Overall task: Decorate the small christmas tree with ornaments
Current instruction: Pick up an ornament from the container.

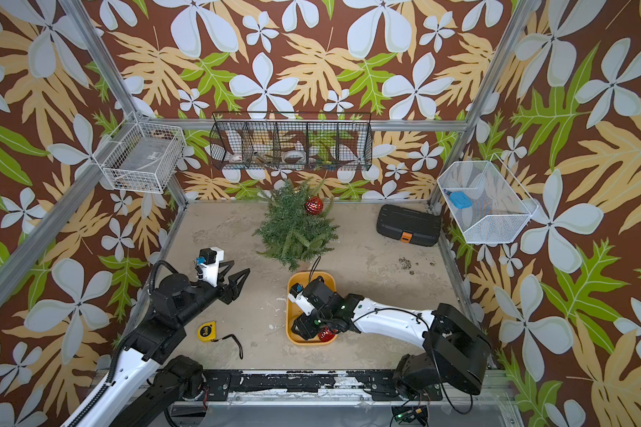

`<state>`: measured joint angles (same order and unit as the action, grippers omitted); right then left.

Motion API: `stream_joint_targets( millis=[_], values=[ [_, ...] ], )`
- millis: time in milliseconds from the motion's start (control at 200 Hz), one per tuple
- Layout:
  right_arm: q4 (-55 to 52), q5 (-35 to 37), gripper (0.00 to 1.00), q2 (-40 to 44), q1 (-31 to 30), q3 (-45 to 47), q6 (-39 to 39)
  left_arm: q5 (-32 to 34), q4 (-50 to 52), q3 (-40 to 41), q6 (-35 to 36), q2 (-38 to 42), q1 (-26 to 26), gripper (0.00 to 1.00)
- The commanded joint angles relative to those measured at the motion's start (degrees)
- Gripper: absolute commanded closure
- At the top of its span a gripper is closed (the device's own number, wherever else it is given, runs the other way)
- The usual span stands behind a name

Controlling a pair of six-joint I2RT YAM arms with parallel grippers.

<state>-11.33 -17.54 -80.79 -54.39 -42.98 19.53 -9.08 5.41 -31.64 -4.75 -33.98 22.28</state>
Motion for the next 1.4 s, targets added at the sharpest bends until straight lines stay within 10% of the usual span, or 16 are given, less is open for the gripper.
stream_joint_targets(
  millis=[0, 510, 861, 1396],
  values=[
    [-1.96, 2.91, 0.41, 1.73, -0.10, -0.59, 0.20, -0.33, -0.84, 0.00, -0.07, 0.13, 0.00, 0.37],
    [-3.44, 6.43, 0.42, 11.73, 0.18, -0.68, -0.23, -13.47, -7.56, 2.62, 0.45, 1.66, -0.05, 0.39],
    [3.34, -23.22, 0.43, 23.12, 15.50, 0.88, 7.32, -27.83, -23.50, 7.16, 1.49, 5.06, 3.51, 0.41],
    [8.46, -40.16, 0.44, 27.09, 18.71, -6.35, 23.22, -30.82, -49.30, 11.07, 13.72, 0.85, 18.77, 0.35]
  ],
)
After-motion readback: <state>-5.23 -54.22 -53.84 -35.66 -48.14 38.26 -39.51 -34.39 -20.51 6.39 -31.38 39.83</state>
